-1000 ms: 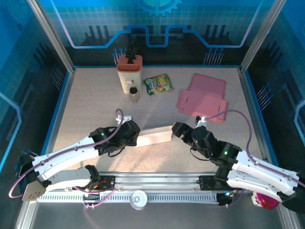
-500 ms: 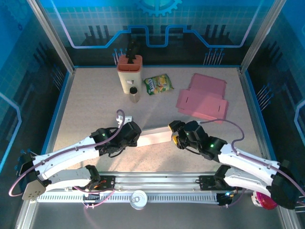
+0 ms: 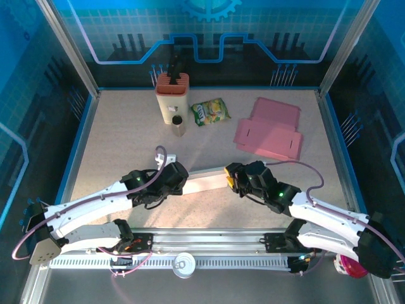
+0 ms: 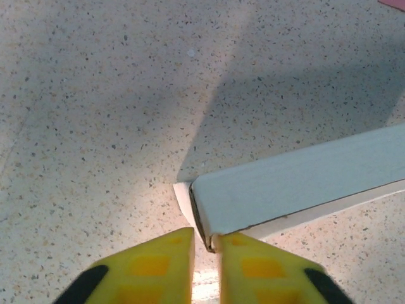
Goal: Fold the paper box
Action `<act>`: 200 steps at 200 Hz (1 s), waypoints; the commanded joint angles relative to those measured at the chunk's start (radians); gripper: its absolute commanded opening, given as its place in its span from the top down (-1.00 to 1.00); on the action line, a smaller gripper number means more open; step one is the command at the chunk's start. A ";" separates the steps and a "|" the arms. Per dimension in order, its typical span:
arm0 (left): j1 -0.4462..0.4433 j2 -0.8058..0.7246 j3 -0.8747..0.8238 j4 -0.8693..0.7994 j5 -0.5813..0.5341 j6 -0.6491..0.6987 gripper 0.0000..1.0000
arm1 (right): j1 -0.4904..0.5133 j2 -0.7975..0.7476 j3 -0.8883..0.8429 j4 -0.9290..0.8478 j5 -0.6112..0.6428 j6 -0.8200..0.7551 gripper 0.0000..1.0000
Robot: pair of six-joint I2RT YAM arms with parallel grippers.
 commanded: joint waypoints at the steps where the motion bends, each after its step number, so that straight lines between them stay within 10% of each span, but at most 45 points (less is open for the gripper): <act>1: -0.007 -0.051 0.026 -0.023 0.019 -0.026 0.37 | -0.015 0.026 -0.033 -0.046 0.021 0.001 0.21; 86: 0.177 -0.189 -0.059 0.097 0.191 -0.044 -0.13 | -0.008 0.096 -0.028 -0.042 0.003 -0.015 0.48; 200: 0.252 -0.154 -0.159 0.194 0.271 -0.057 0.30 | -0.003 0.088 -0.045 -0.059 0.011 -0.010 0.53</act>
